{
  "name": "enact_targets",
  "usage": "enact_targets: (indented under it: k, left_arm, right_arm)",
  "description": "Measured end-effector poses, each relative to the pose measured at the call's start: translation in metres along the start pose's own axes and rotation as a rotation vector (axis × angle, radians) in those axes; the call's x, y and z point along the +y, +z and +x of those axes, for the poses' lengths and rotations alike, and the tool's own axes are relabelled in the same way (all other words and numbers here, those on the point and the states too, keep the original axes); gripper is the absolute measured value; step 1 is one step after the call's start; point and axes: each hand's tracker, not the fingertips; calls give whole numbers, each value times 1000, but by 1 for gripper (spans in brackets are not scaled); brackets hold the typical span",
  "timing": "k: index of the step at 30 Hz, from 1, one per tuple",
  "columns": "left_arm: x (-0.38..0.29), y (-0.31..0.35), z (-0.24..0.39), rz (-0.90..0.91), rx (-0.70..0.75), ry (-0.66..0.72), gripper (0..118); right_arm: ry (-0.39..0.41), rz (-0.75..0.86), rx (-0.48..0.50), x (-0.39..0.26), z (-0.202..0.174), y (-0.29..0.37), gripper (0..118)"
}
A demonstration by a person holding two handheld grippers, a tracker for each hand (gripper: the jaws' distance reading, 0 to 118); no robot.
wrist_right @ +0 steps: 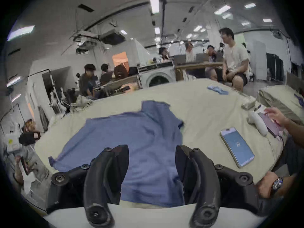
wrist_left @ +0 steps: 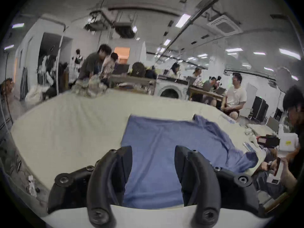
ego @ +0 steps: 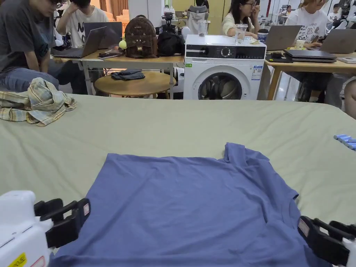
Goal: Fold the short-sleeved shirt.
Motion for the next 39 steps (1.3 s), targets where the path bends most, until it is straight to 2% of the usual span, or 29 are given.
enact_targets:
  k: [2, 3, 4, 5, 6, 7, 13, 18, 20, 21, 22, 25, 30, 33, 36, 37, 38, 39]
  left_arm:
    - [2, -3, 14, 12, -25, -22, 52]
    - [3, -4, 19, 17, -30, -28, 51]
    - [4, -5, 24, 16, -45, -26, 40]
    - [5, -6, 27, 15, -55, -23, 26]
    - [2, -9, 27, 17, -60, -19, 9]
    - [0, -9, 29, 23, -56, -26, 0]
    - [-3, -14, 23, -16, -65, -33, 0]
    - [-4, -8, -17, -72, -8, 12, 0]
    - [-12, -3, -47, -130, -41, 55, 39]
    - [-18, -1, -59, -161, -38, 72, 46]
    - [-27, 0, -69, -192, -12, 83, 46]
    - [-52, 0, -88, -274, 56, 64, 46]
    - [-85, -26, -100, -376, 32, 138, 46]
    - [-96, -54, -102, -478, 72, 137, 44]
    - [-95, -58, -95, -457, 73, 83, 20]
    - [-93, -62, -93, -477, 46, 83, 5]
    - [-95, -63, -86, -498, 41, 62, 3]
    - [-97, -66, -79, -511, 87, -16, 3]
  right_arm:
    - [23, 4, 10, 1, -13, -7, 51]
    - [31, 2, 20, 1, -18, -9, 39]
    - [28, 1, 19, 1, -23, -12, 19]
    - [30, -1, 16, -1, -26, -16, 9]
    - [43, -2, 16, -3, -29, -18, 4]
    - [54, -3, 13, -4, -32, -19, 0]
    - [117, -14, -12, -8, -42, -29, 0]
    - [99, -30, -4, -8, -40, -30, 0]
    - [106, -34, -3, -10, -38, -28, 0]
    - [107, -37, -2, -11, -38, -28, 0]
    - [103, -40, -1, -12, -37, -28, 0]
    - [77, -55, 16, -14, -37, -27, 0]
    - [93, -78, 7, -15, -36, -27, 0]
    - [86, -87, -2, -12, -29, -22, 0]
    - [85, -87, -41, -10, -18, -11, 0]
    - [80, -86, -57, -9, -13, -6, 0]
    - [69, -87, -69, -8, -6, -1, 0]
    - [57, -89, -79, -8, 1, 4, 0]
